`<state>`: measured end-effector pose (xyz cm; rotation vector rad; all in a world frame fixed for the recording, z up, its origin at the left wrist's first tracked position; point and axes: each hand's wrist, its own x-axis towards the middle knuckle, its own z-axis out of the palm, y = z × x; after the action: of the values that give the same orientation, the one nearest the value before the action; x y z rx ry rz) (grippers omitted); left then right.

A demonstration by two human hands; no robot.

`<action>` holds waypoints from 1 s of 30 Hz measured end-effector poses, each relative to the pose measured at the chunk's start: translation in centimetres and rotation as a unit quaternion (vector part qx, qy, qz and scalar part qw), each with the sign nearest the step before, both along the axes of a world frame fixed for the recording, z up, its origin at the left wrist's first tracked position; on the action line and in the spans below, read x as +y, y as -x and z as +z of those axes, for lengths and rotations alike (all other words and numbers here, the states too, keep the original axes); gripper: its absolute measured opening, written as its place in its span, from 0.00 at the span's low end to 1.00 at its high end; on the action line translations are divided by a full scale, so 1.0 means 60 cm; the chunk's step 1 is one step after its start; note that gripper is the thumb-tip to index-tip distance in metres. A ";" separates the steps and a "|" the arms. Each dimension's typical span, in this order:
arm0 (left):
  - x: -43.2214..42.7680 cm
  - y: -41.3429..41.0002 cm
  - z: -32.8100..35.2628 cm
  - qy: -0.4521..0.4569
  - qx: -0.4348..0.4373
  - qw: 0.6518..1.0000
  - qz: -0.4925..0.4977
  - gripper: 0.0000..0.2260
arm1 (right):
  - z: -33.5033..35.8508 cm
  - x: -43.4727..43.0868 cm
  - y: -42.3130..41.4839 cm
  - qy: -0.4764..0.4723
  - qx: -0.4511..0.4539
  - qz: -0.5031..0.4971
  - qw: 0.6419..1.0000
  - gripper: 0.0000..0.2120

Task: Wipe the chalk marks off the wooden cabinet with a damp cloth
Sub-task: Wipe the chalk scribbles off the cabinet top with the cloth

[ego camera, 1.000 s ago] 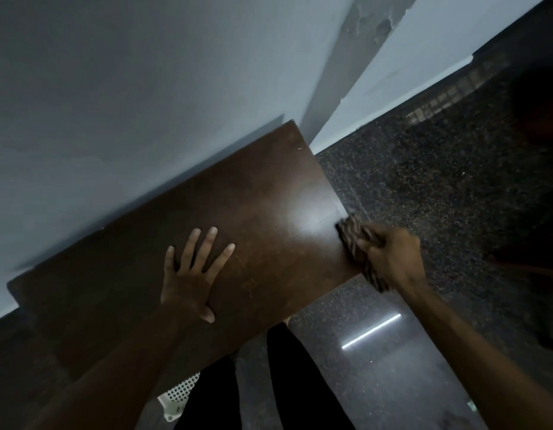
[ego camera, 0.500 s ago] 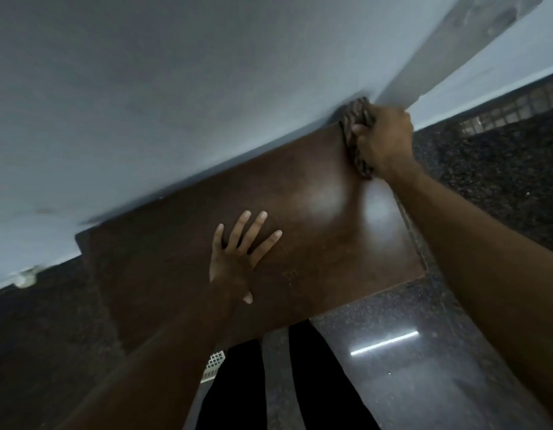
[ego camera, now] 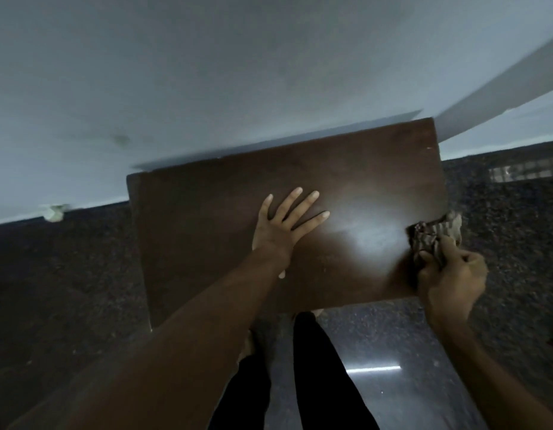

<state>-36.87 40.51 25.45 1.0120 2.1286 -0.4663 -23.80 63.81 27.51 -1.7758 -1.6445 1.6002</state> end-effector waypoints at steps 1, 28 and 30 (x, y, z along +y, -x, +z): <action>-0.003 0.001 0.004 -0.020 0.004 1.000 -0.005 0.73 | -0.008 -0.016 0.006 -0.015 -0.009 -0.016 1.000 0.10; -0.450 -0.138 -0.065 -0.281 0.139 0.916 0.249 0.32 | -0.053 -0.259 0.173 -0.417 -0.229 0.488 0.732 0.20; -0.452 -0.142 -0.075 -0.299 0.156 0.909 0.246 0.32 | -0.062 -0.277 0.190 -0.423 -0.236 0.454 0.748 0.20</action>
<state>-28.37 13.40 20.96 0.6782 2.7883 0.3208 -35.22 47.18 23.80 -0.8922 -3.0732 0.2650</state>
